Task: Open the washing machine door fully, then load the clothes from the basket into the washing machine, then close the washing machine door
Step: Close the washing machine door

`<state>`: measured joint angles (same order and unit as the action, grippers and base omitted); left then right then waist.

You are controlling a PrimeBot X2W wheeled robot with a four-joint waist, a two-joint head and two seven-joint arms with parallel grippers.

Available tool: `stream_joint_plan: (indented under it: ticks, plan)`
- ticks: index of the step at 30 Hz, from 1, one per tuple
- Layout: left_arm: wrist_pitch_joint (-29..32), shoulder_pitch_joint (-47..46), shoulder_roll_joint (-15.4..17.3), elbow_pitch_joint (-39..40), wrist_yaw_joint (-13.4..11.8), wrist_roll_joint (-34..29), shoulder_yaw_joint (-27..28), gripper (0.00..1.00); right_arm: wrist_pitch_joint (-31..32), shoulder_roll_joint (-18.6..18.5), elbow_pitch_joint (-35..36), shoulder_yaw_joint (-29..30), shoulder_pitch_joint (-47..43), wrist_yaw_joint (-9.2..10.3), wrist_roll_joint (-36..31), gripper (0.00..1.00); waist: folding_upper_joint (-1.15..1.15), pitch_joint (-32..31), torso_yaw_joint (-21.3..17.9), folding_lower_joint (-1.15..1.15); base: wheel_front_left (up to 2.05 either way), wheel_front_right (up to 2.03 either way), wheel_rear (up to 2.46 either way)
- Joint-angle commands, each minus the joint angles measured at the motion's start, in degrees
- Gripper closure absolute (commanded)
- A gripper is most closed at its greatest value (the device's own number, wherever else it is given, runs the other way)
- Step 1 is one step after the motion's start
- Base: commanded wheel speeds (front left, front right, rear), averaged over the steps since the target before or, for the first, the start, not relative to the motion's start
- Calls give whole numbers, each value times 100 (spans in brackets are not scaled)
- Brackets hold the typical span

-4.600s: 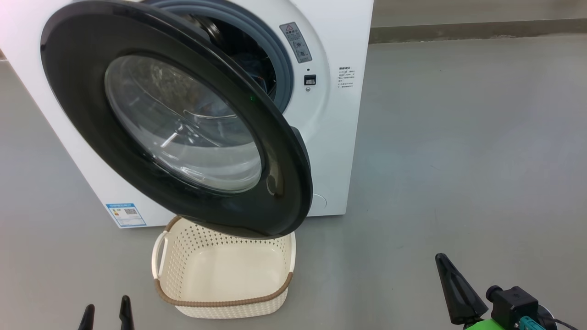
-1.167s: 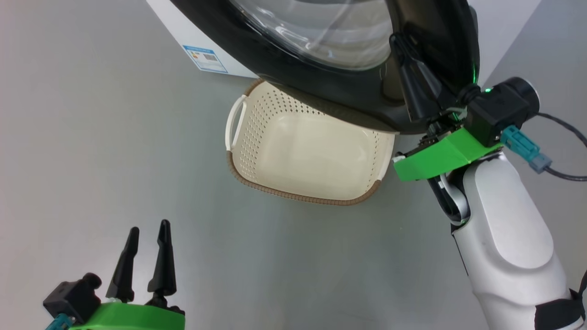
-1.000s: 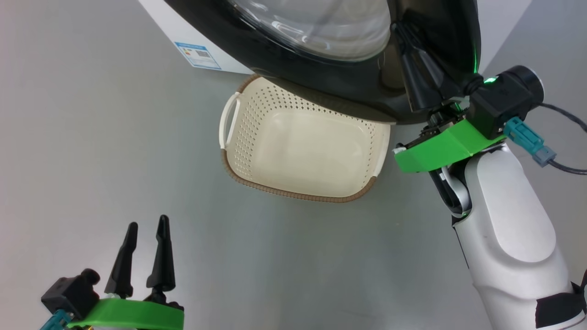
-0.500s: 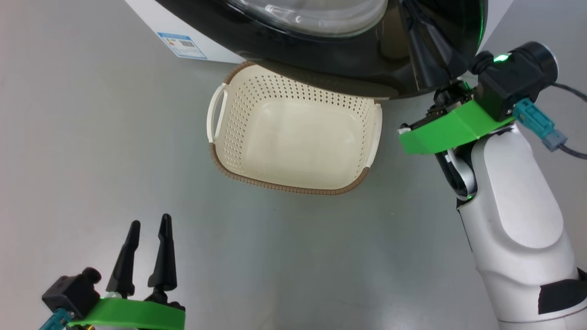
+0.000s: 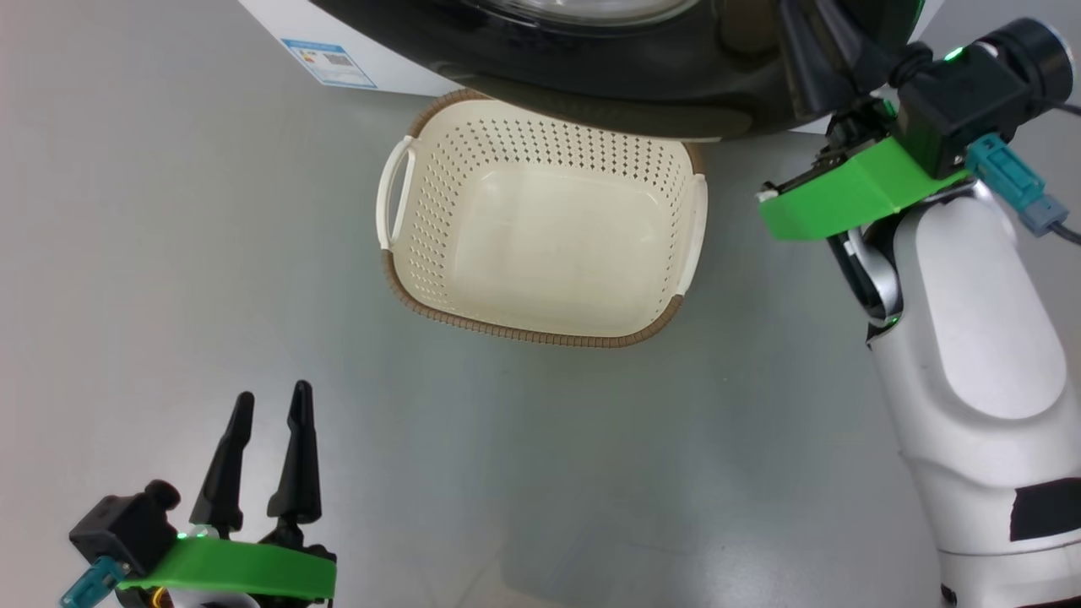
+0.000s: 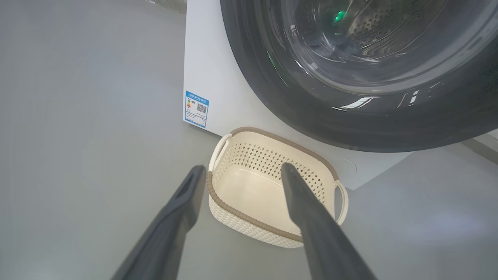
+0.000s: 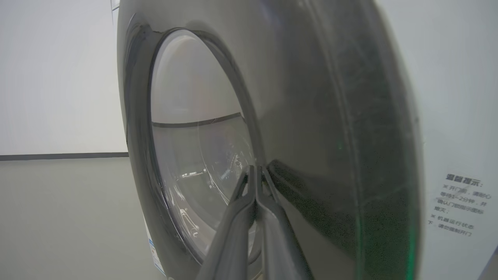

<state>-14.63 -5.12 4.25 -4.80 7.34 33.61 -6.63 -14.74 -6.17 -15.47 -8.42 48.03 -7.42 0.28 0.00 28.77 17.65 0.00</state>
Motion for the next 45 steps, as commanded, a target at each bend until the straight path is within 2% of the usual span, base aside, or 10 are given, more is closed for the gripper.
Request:
stream_joint_plan:
  ticks: [1,16,26,35,42,43,44,45]
  plan:
    - [-37,-67,160,145,14,23,189,0,-26,84,132,-24,110,-7,-32,100,0,2,-8,0,0,0,0]
    - [-37,-89,200,143,14,70,-79,0,-26,-338,-439,98,814,-7,-269,100,0,79,227,0,0,0,0]
    - [-37,-125,191,106,14,107,-241,0,-26,-591,-1167,516,1379,-7,-639,100,0,97,465,0,0,0,0]
    - [-37,-114,142,66,14,102,-219,0,-26,-563,-1396,750,1430,-7,-964,100,0,-14,487,0,0,0,0]
    - [-37,-67,144,96,14,302,-273,0,-26,-506,-1149,547,1148,-7,-733,100,0,-236,342,0,0,0,0]
    - [-37,-56,147,93,14,343,-261,0,-26,-502,-1062,528,1053,-7,-652,99,0,-298,313,0,0,0,0]
    - [-37,-41,155,76,14,366,-241,0,-26,-510,-962,503,937,-7,-582,93,0,-368,283,0,0,0,0]
    - [-37,-36,156,70,14,377,-215,0,-26,-520,-851,506,806,-7,-508,80,0,-446,252,0,0,0,0]
